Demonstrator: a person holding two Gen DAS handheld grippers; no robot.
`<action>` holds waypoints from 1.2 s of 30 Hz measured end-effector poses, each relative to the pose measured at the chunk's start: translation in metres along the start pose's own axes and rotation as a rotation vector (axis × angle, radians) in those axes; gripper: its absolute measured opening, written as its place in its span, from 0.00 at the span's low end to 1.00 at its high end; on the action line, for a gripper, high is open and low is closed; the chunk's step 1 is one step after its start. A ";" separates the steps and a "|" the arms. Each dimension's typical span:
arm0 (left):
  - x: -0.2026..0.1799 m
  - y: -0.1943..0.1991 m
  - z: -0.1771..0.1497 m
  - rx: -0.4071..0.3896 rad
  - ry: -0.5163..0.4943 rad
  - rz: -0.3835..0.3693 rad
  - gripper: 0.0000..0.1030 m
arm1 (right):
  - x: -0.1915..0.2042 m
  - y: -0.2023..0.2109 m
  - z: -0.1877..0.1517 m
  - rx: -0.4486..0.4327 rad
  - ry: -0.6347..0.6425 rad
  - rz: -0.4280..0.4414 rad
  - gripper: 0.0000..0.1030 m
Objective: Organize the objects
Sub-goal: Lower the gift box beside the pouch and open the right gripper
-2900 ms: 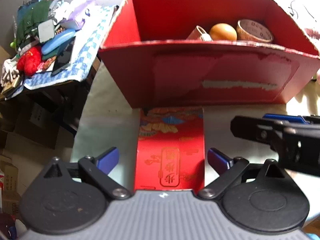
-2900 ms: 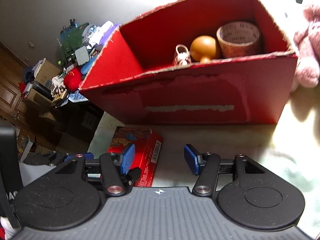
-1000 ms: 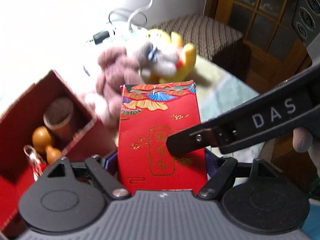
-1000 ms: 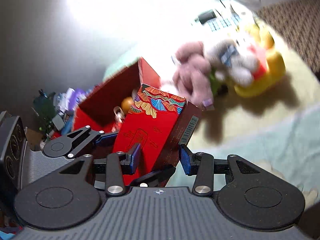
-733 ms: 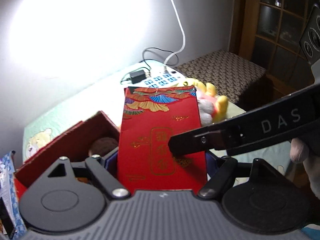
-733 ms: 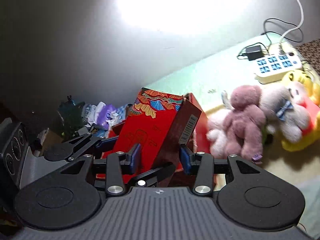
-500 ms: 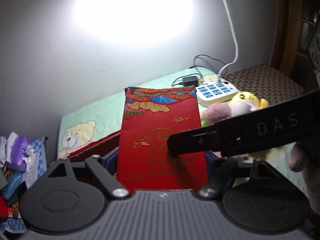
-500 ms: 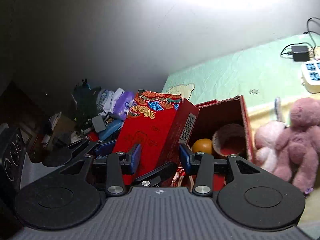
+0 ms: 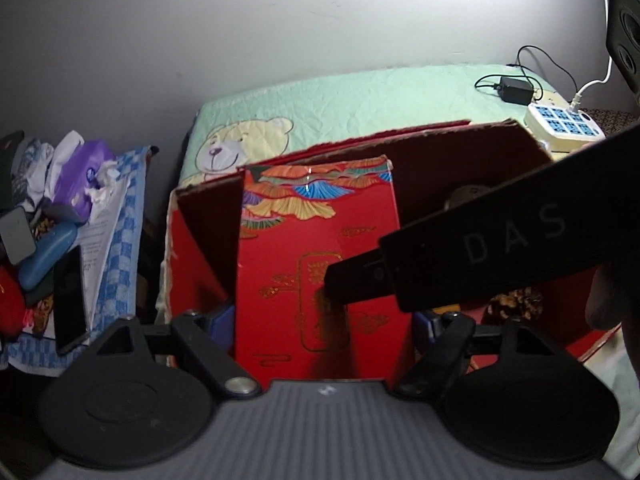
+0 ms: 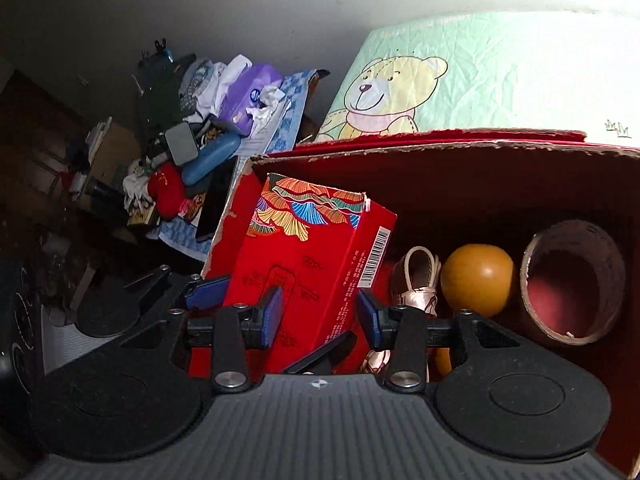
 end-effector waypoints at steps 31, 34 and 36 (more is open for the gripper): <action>0.002 -0.034 -0.012 0.063 -0.033 0.068 0.86 | -0.032 -0.016 0.002 -0.080 -0.029 -0.094 0.44; 0.002 -0.037 -0.007 0.066 -0.018 0.059 0.86 | -0.031 -0.013 0.004 -0.118 -0.009 -0.129 0.44; 0.001 -0.037 -0.006 0.063 -0.016 0.063 0.87 | -0.030 -0.015 0.005 -0.135 0.008 -0.151 0.44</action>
Point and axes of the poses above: each gripper's, at about its wrist camera, not at the fingertips, and y roughly against the way its jaws point, x to its left, z to its top, the point moved 5 cm from there along -y, roughly the way its jaws point, and after that the axes turned 14 degrees about -x, right-handed, at the moved point
